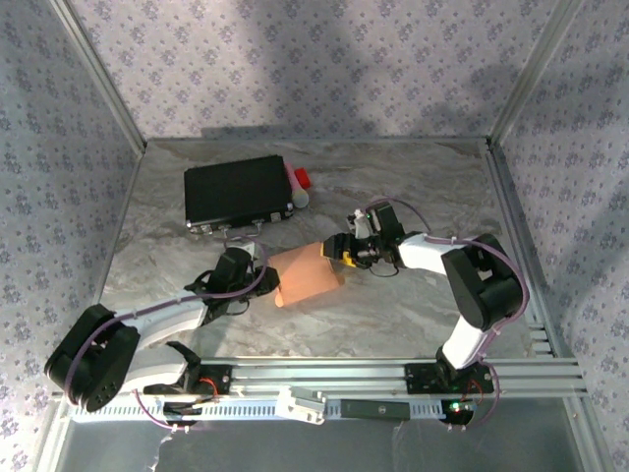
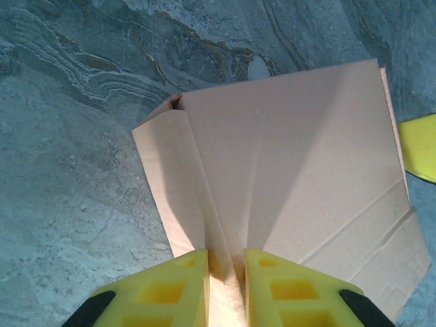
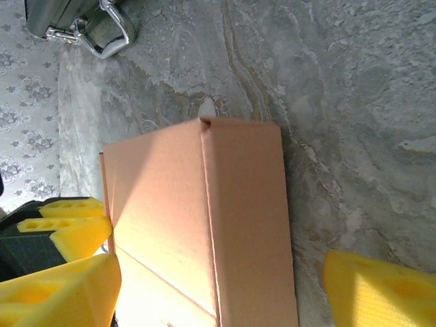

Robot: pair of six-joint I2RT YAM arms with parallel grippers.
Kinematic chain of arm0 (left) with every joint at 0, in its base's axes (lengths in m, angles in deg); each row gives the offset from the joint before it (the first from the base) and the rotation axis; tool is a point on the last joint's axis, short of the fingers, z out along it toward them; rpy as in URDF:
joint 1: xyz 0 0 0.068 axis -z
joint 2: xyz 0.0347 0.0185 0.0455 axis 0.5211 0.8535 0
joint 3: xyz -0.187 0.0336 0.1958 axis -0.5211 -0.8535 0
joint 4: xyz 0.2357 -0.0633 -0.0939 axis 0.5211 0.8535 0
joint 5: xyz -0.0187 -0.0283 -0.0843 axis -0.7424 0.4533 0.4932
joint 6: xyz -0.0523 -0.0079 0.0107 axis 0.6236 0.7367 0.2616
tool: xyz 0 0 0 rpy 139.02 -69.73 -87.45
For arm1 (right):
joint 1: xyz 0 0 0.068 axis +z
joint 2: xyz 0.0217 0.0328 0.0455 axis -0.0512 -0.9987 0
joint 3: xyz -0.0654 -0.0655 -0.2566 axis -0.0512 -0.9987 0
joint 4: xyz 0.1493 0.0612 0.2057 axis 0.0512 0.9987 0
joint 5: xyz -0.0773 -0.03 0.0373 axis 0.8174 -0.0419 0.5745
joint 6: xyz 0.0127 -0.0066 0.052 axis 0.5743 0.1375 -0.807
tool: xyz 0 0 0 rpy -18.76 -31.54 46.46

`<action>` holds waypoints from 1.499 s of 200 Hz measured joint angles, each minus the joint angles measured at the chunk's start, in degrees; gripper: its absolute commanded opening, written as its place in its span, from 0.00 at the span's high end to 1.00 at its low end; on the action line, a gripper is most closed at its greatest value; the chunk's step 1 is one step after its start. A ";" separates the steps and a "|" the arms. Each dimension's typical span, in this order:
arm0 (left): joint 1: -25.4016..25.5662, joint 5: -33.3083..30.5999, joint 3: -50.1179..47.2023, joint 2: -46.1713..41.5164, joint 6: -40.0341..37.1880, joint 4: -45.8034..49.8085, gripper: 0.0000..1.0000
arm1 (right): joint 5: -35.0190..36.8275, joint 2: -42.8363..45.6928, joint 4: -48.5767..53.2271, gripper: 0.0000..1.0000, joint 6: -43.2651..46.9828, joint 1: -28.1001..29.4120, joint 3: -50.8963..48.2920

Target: Fold the paper box

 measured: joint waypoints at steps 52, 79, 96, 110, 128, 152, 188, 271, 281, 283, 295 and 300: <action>-0.79 -0.15 -1.88 -3.21 -0.85 0.70 0.89 | -1.95 -0.90 -1.18 0.20 0.00 0.39 -0.39; -1.86 0.37 -2.80 -4.52 -1.09 0.63 0.94 | -2.62 -0.90 -1.49 0.20 0.02 1.46 -0.39; -2.86 1.16 -3.17 -4.87 -1.25 0.46 0.95 | -2.80 -0.98 -1.64 0.20 0.04 2.27 -0.39; -3.85 1.88 -3.48 -4.94 -1.25 0.07 0.96 | -2.95 -1.07 -1.88 0.20 0.02 2.80 -0.55; -4.90 2.95 -3.76 -4.96 -1.25 -0.24 0.97 | -2.97 -1.05 -3.48 0.20 -0.07 3.19 -1.84; -5.03 3.28 -3.76 -4.98 -1.25 -0.28 0.97 | -2.93 -0.26 -6.29 0.21 -1.07 3.65 -4.52; -5.03 3.30 -3.76 -4.98 -1.25 -0.28 0.99 | -2.91 0.02 -10.51 0.23 -4.42 6.73 -6.05; -5.27 3.28 -3.76 -4.98 -1.25 -0.15 0.99 | -1.20 -1.46 -26.93 0.41 -20.79 9.51 -10.80; -5.33 3.28 -3.76 -5.05 -1.25 0.00 0.99 | -1.20 -2.05 -28.48 0.43 -22.82 9.51 -10.80; -5.33 3.28 -3.76 -5.07 -1.25 0.02 0.99 | -1.18 -2.19 -28.74 0.44 -23.23 9.51 -10.80; -5.33 3.26 -3.76 -5.09 -1.25 0.09 0.98 | -1.16 -2.91 -30.21 0.48 -25.40 9.51 -10.80; -5.33 3.26 -3.74 -5.09 -1.27 0.13 0.98 | -1.18 -3.15 -30.73 0.50 -26.23 9.49 -10.80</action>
